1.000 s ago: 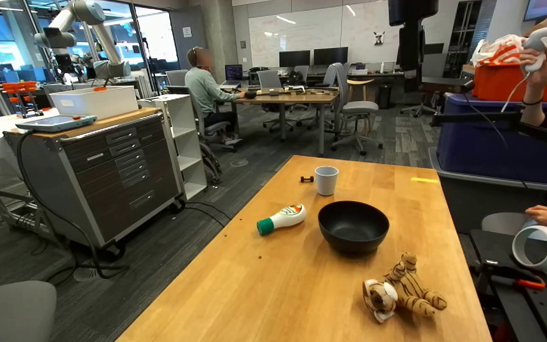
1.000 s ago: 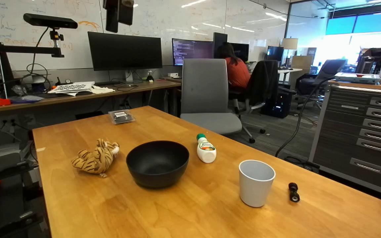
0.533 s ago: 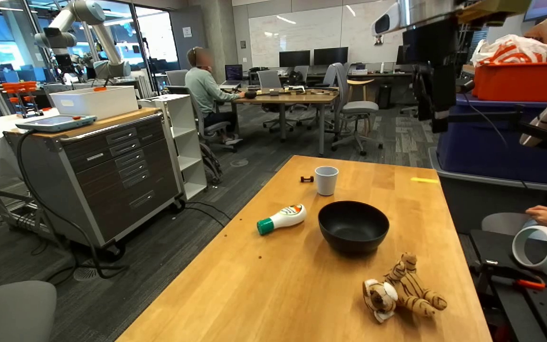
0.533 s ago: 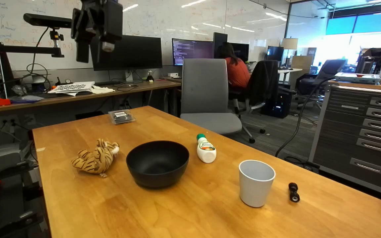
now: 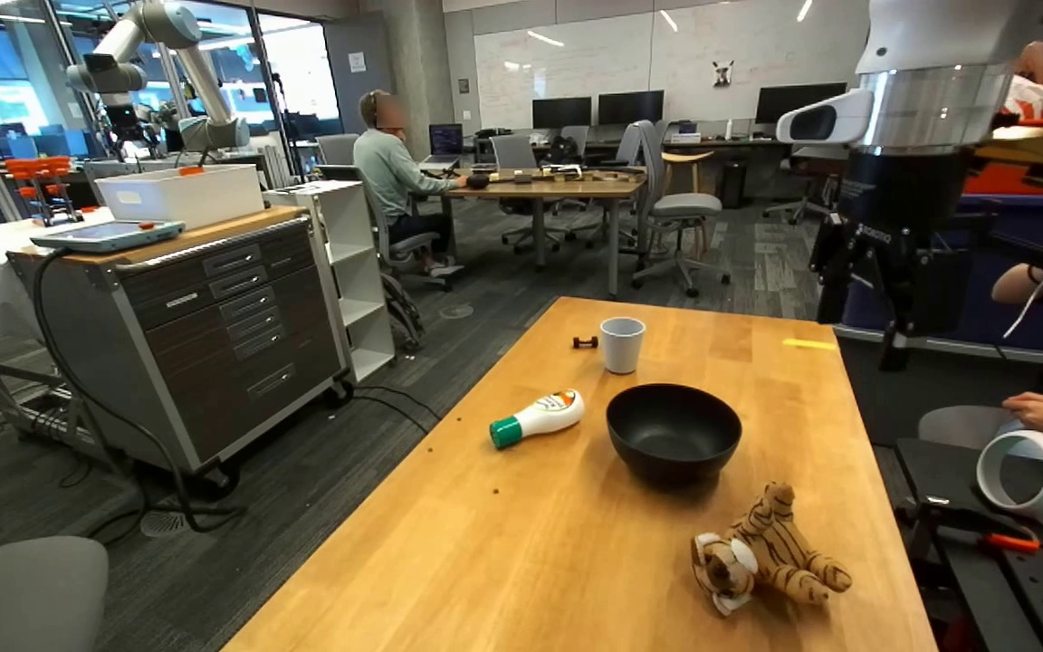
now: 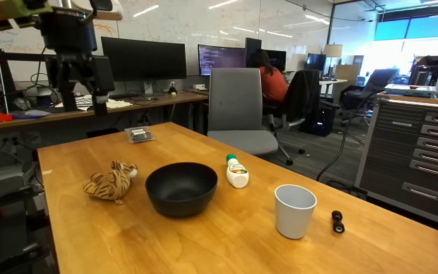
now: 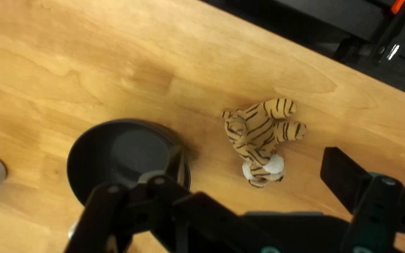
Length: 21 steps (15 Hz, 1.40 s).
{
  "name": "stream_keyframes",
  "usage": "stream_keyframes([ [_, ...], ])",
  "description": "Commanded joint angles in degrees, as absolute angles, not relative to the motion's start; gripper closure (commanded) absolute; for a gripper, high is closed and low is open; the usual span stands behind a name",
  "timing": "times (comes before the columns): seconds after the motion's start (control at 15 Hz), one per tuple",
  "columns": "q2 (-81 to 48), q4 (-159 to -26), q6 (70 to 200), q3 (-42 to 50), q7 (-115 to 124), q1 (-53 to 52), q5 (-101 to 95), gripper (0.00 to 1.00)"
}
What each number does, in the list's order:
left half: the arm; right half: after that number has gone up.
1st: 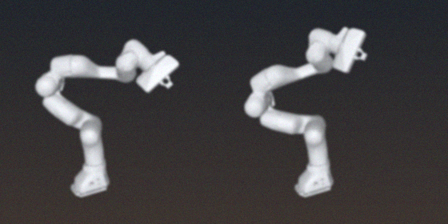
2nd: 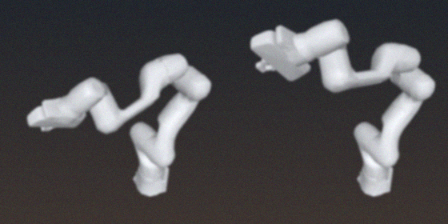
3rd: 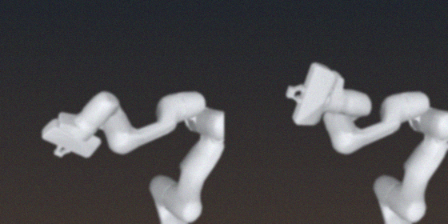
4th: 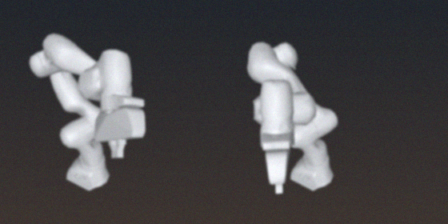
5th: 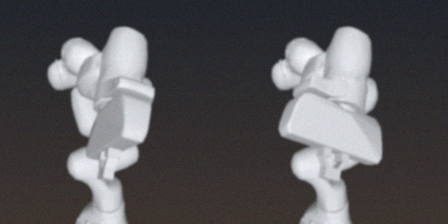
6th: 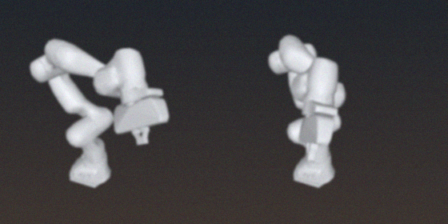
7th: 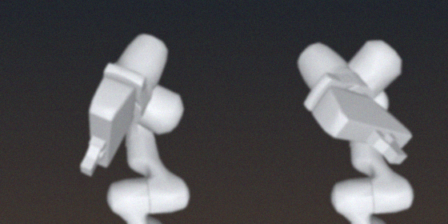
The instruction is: Put the tiger plush toy in the black bowl
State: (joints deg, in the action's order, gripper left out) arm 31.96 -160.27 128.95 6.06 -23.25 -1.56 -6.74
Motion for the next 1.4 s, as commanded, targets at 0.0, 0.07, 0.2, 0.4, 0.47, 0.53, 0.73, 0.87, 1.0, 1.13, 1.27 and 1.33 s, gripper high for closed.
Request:
stream_keyframes([
  [0.0, 29.94, -159.97, 137.46, 6.62, -24.64, -4.58, -4.42, 0.00],
  [0.07, 28.38, -159.75, 140.07, 6.55, -24.24, -5.41, -3.53, 0.00],
  [0.2, 25.42, -159.69, 143.76, 5.95, -23.88, -6.59, -2.83, 0.00],
  [0.4, 19.81, -159.70, 147.26, 5.21, -24.17, -8.11, -2.60, 0.00],
  [0.47, 17.77, -159.69, 147.92, 4.88, -24.16, -8.39, -2.72, 0.00],
  [0.53, 15.64, -159.71, 148.82, 4.49, -24.03, -8.50, -2.79, 0.00],
  [0.73, 8.53, -159.75, 152.11, 2.88, -23.54, -7.98, -3.61, 0.00],
  [0.87, 3.97, -159.77, 154.64, 1.78, -23.20, -7.54, -3.91, 0.00],
  [1.0, -0.41, -159.75, 157.69, 0.71, -22.43, -6.99, -4.45, 0.00],
  [1.13, -4.35, -159.73, 161.18, -0.19, -21.35, -6.37, -5.03, 0.00],
  [1.27, -7.61, -159.66, 164.13, -0.76, -19.96, -5.82, -5.71, 0.00],
  [1.33, -8.92, -159.59, 165.27, -0.83, -19.18, -5.65, -6.34, 0.00],
])
